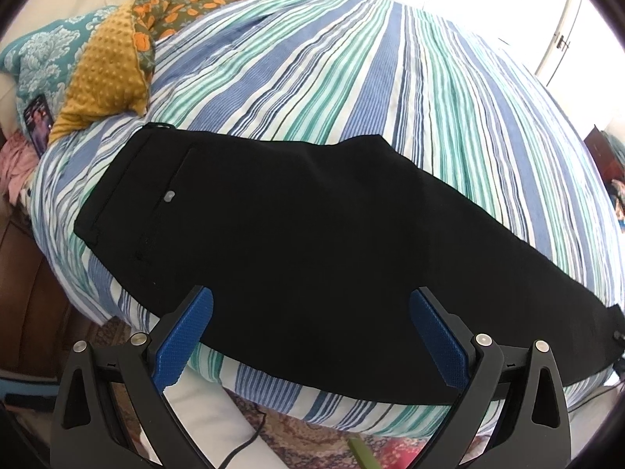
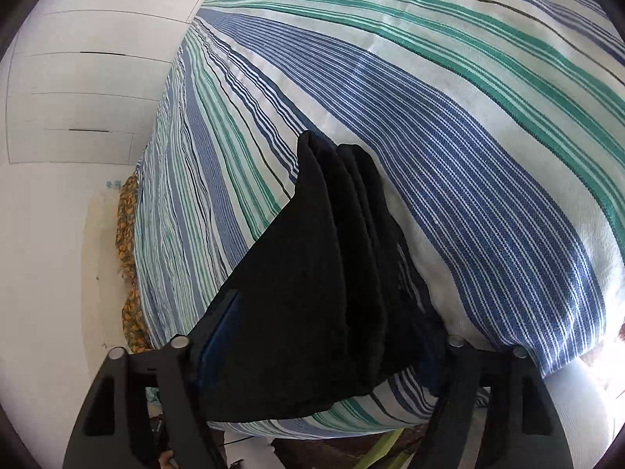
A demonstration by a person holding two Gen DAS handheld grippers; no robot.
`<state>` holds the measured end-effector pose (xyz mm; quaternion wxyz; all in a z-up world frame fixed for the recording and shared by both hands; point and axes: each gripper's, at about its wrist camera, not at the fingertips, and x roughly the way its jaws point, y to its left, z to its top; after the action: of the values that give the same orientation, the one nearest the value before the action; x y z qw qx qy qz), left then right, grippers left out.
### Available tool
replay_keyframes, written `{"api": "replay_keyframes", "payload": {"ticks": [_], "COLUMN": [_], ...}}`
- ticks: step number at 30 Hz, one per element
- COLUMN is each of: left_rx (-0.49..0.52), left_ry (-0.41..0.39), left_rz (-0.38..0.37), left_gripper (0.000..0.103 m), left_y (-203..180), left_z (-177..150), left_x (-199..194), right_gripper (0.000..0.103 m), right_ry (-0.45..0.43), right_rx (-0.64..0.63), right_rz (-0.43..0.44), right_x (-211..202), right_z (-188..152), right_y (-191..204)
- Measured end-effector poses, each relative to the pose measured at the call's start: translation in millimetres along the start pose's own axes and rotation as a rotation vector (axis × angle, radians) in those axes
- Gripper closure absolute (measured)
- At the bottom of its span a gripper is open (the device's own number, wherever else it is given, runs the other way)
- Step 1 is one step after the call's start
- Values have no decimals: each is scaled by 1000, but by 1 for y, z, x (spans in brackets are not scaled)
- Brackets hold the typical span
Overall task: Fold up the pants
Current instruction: 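Grasp the stacked trouser hems with the right gripper and fold them toward the waistband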
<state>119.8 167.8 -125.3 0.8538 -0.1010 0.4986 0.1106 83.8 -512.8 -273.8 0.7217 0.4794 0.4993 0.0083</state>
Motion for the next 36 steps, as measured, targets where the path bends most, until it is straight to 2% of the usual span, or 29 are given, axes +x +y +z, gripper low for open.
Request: {"api": "replay_keyframes", "payload": {"ticks": [1,4,8,11,14,16,20,22,23,24,25,26,29,30,33,34,36], "left_rx": [4,-10,-59,-89,-113,-122,-144,-147,-147,-144,-140,-131,-87,-59,56,99,156], "left_ry": [-5,-10,-7,-10,-22,-35,-40,-26,-20,-15,-16,-24,-45,-45,-55,-50,-21], "left_rz": [3,6,-13,-34,-61,-71,-85,-104,-119,-140,-161,-186,-273,-305,-353,-357,-372], "left_gripper": [2,2,2,2,2,2,2,2,2,2,2,2,2,2,6,16,29], "left_y": [1,9,22,28,34,39,54,60,63,65,67,68,59,51,10,-9,-35], "left_z": [0,-3,-7,-9,-11,-13,-18,-23,-26,-30,-33,-37,-46,-47,-42,-38,-28], "left_x": [-2,-5,-3,-2,-5,-10,-14,-12,-12,-13,-15,-18,-27,-28,-29,-27,-14], "right_gripper": [76,79,80,80,80,80,80,75,63,38,29,25,22,15,9,9,9], "right_ry": [-13,-35,-6,30,95,144,213,206,199,201,222,242,205,168,38,4,-49], "right_rx": [-14,-46,-69,-126,-186,-249,-431,-575,-678,-808,-931,-1034,-1186,-1203,-1201,-1185,-1137], "right_rz": [-24,21,338,501,617,644,585,510,440,347,264,200,181,167,109,79,26], "right_x": [0,-11,-25,-17,17,51,130,167,184,200,214,221,194,181,126,113,84], "right_z": [-1,-8,-34,-61,-90,-114,-176,-213,-233,-255,-275,-294,-311,-310,-299,-291,-281], "right_y": [1,9,55,117,182,227,309,342,356,366,372,371,356,343,291,278,246]}}
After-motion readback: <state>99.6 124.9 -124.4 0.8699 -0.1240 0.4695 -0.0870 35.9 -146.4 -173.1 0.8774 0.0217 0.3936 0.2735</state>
